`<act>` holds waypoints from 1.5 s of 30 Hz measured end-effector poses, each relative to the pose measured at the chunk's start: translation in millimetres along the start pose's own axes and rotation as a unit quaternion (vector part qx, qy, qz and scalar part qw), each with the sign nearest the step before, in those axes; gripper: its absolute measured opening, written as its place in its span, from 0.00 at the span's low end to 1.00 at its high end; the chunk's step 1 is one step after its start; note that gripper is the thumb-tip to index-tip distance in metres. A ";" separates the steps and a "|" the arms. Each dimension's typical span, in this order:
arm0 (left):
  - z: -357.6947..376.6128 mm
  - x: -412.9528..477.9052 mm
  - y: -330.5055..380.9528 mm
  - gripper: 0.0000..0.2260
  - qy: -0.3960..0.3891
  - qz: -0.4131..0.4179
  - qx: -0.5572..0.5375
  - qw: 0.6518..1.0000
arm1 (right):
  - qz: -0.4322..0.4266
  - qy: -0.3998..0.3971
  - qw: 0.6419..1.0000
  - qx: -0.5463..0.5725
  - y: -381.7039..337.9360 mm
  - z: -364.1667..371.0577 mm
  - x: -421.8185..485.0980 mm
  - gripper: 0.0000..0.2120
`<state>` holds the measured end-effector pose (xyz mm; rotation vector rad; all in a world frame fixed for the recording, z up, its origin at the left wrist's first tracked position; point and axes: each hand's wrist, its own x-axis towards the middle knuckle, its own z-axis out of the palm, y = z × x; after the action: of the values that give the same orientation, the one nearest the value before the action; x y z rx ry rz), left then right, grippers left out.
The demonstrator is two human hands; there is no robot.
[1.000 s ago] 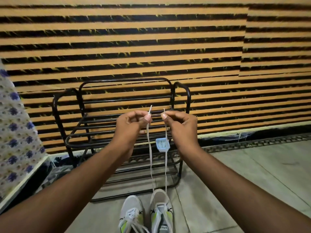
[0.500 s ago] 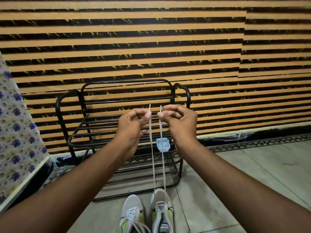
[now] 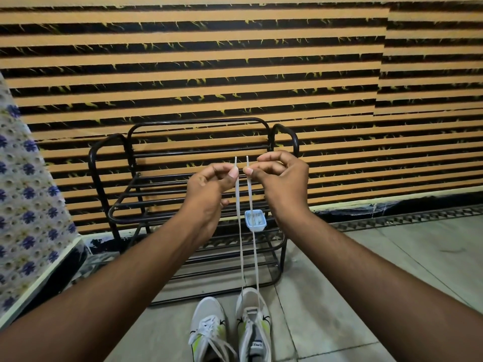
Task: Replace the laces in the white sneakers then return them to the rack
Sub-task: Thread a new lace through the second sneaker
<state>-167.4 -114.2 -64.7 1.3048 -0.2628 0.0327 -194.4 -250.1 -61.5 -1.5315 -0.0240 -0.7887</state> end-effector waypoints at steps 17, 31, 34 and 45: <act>-3.0 -0.1 3.7 0.05 0.003 -0.007 -0.016 1.000 | -0.018 -0.011 1.000 -0.006 -0.8 1.8 3.0 0.12; -2.3 -0.8 3.5 0.06 -0.006 -0.004 -0.018 1.000 | -0.015 -0.010 1.000 -0.003 -4.9 2.1 0.6 0.12; -1.3 -1.5 3.2 0.06 -0.008 -0.005 -0.016 1.000 | -0.020 -0.008 1.000 -0.007 -5.0 1.0 -0.1 0.12; -1.4 -2.2 3.8 0.06 -0.008 -0.006 -0.014 1.000 | -0.021 -0.006 1.000 -0.008 -5.7 1.0 -0.3 0.12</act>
<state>-169.9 -111.6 -61.9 1.2796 -0.2686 0.0087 -196.9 -248.2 -56.6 -1.5546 -0.0599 -0.8139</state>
